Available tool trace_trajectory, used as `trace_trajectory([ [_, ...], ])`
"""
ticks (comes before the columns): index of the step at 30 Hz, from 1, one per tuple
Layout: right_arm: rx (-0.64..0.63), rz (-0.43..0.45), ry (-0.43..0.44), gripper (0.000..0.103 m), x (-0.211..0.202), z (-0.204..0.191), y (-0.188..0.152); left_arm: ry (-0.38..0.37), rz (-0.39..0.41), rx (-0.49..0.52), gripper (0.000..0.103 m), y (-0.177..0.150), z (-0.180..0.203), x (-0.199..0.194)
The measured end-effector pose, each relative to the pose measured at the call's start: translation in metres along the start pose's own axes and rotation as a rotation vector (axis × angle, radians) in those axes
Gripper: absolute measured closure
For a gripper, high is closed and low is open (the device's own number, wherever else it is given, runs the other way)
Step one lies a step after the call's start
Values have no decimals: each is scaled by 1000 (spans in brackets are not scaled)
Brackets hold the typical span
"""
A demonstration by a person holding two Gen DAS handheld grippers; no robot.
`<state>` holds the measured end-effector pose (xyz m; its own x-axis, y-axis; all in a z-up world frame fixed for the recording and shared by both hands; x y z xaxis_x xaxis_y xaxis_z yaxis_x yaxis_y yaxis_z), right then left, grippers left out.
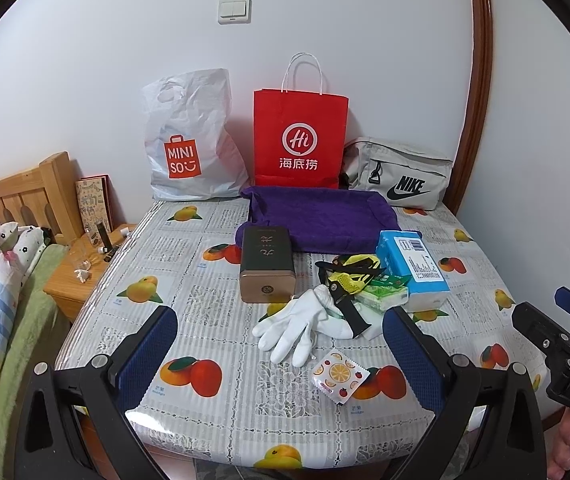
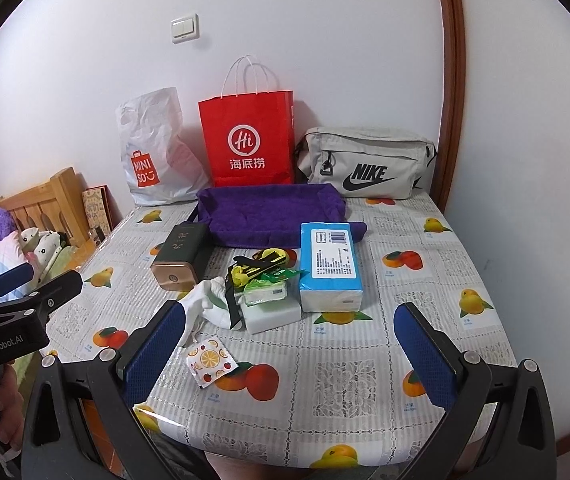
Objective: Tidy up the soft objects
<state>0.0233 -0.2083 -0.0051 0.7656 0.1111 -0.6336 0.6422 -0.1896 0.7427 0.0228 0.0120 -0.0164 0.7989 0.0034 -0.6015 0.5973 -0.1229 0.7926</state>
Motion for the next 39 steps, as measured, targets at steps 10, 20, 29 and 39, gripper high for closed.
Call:
trace_trajectory([
  [10,12,1,0,0,-2,2,0,2,0,2,0,0,1,0],
  [20,19,1,-1,0,-4,3,0,-1,3,3,0,0,2,0],
  [29,18,4,1,0,-4,4,1,0,4,4,0,0,2,-1],
  [39,17,5,1,0,-6,3,1,-1,7,7,0,2,1,-4],
])
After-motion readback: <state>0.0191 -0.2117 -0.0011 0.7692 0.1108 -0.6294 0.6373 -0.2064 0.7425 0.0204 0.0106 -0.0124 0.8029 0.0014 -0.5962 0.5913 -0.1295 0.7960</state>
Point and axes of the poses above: each gripper's, at about its wrist camera, not at the fingertips, and x roughly the way its jaws point, z to its right, y to its top, the point moved 6 cm from there along x, roughly the way its jaws point, and after that the axes turned 11 degrees about x, right-handed, at the moved point
